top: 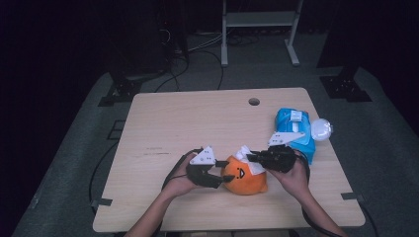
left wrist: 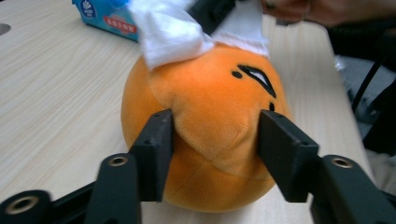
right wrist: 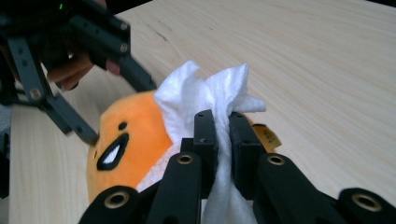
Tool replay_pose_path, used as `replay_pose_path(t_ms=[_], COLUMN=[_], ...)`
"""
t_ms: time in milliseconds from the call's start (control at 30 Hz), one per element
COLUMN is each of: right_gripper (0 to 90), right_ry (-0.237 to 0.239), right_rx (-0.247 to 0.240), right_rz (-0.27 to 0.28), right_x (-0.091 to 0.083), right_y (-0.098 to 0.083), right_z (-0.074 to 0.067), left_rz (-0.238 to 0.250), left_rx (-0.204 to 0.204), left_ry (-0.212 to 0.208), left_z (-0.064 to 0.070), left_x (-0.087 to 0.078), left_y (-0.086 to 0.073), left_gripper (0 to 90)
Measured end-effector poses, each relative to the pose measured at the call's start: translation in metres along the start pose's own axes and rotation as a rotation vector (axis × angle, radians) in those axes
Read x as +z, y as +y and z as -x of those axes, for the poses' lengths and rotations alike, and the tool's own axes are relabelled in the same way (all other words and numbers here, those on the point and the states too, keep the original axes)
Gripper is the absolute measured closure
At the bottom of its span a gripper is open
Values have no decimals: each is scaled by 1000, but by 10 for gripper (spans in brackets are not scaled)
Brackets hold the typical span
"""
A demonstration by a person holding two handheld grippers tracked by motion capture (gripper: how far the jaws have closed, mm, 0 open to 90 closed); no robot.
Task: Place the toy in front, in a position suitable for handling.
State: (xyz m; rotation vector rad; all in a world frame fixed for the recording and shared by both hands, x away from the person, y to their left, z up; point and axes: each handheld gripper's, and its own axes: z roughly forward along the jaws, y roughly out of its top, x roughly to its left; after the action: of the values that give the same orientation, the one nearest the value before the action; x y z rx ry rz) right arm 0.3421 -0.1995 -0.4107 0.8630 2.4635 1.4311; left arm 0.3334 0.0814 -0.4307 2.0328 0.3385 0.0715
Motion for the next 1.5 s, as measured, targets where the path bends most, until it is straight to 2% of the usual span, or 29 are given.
replay_pose_path(t_ms=[67, 133, 200, 233, 267, 300, 400, 433, 467, 533, 600, 767, 800, 833, 867, 933, 1000, 1100, 1133, 1167, 1200, 1233, 1333, 1367, 1500], right_gripper=[827, 827, 827, 827, 827, 827, 827, 827, 827, 827, 827, 827, 826, 826, 827, 827, 827, 827, 827, 827, 827, 827, 826, 827, 827], right_ry=[1, 5, 7, 7, 4, 4, 2, 2, 15, 17, 12, -10, -26, -26, -45, -58, -66, -63, -48, -48, -18, -18, 45, 29, 11], right_rx=[13, 20, 17, 17, 4, 4, -40, -40, -59, -72, -117, -102, -83, -83, -57, -50, -16, -16, -26, -26, -49, -49, -71, -96, -78], right_rz=[15, 20, 17, 17, 10, 10, 29, 29, 32, 27, -2, -14, -17, -17, -16, -16, -13, -9, -2, -2, 4, 4, 14, -6, -10], right_x=[-5, -7, -11, -11, -12, -12, -15, -15, -10, -6, 6, 11, 8, 8, 2, -1, -10, -12, -10, -10, -6, -6, 3, 8, 10], right_y=[-9, -11, -14, -14, -13, -13, 0, 0, 9, 13, 21, 20, 15, 15, 10, 7, 1, 1, 4, 4, 8, 8, 15, 17, 14], right_z=[-4, -5, -9, -9, -12, -12, -19, -19, -24, -26, -29, -19, -12, -12, -5, -1, 5, 3, -3, -3, -12, -12, -22, -23, -17], left_rz=[28, 24, -5, -5, -18, -18, -33, -33, -34, -40, -52, -50, -48, -48, -47, -49, -45, -46, -50, -52, -51, -51, -52, -58, -50], left_rx=[-41, -39, 0, 0, 31, 31, 76, 86, 101, 130, 159, 138, 127, 127, 116, 119, 119, 125, 126, 127, 127, 130, 149, 161, 170], left_ry=[-22, -20, 3, 3, 8, 8, 25, 26, 26, 25, 25, 24, 22, 22, 21, 21, 23, 23, 22, 21, 18, 18, 4, 3, -22], left_z=[1, 2, 8, 8, 11, 11, 14, 16, 17, 20, 23, 18, 16, 16, 14, 14, 15, 17, 17, 18, 19, 20, 23, 23, 22], left_x=[-3, -2, 3, 3, 5, 5, 6, 6, 6, 7, 7, 6, 6, 6, 5, 5, 6, 8, 8, 8, 8, 9, 9, 9, 8], left_y=[4, 5, 7, 7, 8, 8, 9, 9, 10, 11, 10, 6, 5, 5, 4, 4, 5, 6, 6, 6, 7, 7, 7, 7, 6], left_gripper=[409, 416, 458, 469, 477, 481, 489, 489, 492, 491, 490, 489, 490, 490, 490, 490, 489, 486, 486, 486, 486, 486, 480, 459, 379])
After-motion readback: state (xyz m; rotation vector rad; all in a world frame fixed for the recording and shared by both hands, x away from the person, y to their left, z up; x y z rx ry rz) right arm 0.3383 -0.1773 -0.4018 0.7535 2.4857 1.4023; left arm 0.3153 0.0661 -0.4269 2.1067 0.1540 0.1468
